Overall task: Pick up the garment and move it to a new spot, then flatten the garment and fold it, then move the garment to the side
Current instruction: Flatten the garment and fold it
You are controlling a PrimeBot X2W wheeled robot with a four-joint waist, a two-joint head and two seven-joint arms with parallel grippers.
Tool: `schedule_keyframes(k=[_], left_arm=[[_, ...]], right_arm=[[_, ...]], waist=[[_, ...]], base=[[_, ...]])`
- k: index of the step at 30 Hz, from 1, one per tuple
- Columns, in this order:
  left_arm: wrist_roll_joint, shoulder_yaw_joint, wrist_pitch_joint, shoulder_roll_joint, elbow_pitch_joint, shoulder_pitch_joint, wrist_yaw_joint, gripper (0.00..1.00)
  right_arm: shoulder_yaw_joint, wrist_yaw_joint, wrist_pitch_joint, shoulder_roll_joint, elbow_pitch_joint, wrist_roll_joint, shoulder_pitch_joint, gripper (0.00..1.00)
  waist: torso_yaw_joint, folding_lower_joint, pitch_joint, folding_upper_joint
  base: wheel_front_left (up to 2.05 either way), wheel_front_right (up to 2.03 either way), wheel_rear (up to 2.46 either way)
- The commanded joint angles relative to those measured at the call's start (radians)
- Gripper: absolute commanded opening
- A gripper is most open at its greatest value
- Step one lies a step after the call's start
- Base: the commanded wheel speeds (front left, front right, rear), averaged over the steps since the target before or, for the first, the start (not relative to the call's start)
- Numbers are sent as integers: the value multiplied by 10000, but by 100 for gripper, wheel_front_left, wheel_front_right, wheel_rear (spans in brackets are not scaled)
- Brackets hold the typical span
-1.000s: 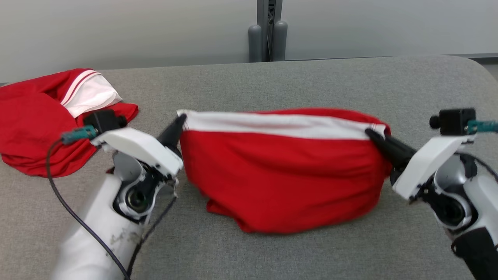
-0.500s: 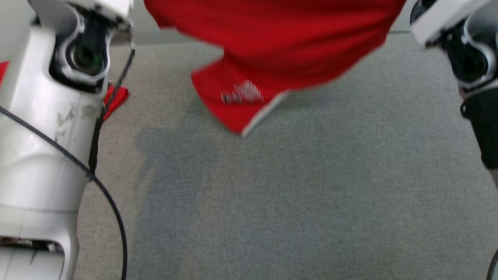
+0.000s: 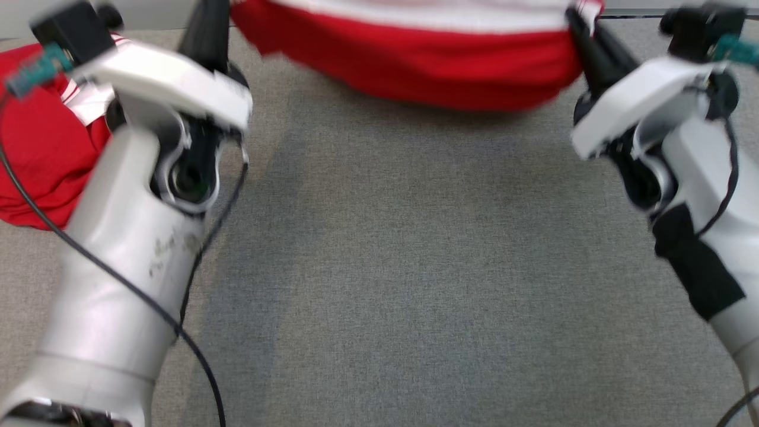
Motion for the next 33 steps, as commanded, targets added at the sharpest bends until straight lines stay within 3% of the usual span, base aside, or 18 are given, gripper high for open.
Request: schedule_keyframes(k=[1, 6, 11, 18, 23, 33], left_arm=[[31, -72, -81, 101, -10, 386, -103, 0], [64, -504, -614, 453, -694, 2307, -295, 0], [-45, -608, -1053, 882, -1998, 3971, -325, 0], [-132, 75, -1473, 1275, -4043, 6855, -46, 0], [261, 663, -1540, 1127, -5665, 8898, 228, 0], [811, 350, -1463, 1320, -7961, 11744, 615, 0]], right_arm=[[264, -3, -132, -149, -163, 290, 334, 0], [1779, -1, -582, -982, -1488, 1597, 1881, 0], [2374, -3, -790, -1809, -2840, 1957, 3113, 0], [818, -3, -784, -2249, -4912, 897, 5679, 0], [-224, -3, -787, -2011, -6142, -110, 7898, 0], [-903, -3, -787, -2077, -7589, -850, 11060, 0]], waist=[[31, 0, 31, -1], [19, 0, -99, -1], [-5, 0, -519, -1], [97, 0, -1378, -1], [246, 0, -2091, -1], [343, 0, -2795, -1]], base=[[0, 0, 0], [0, 0, 0], [0, 0, 0], [0, 0, 0], [0, 0, 0], [0, 0, 0]])
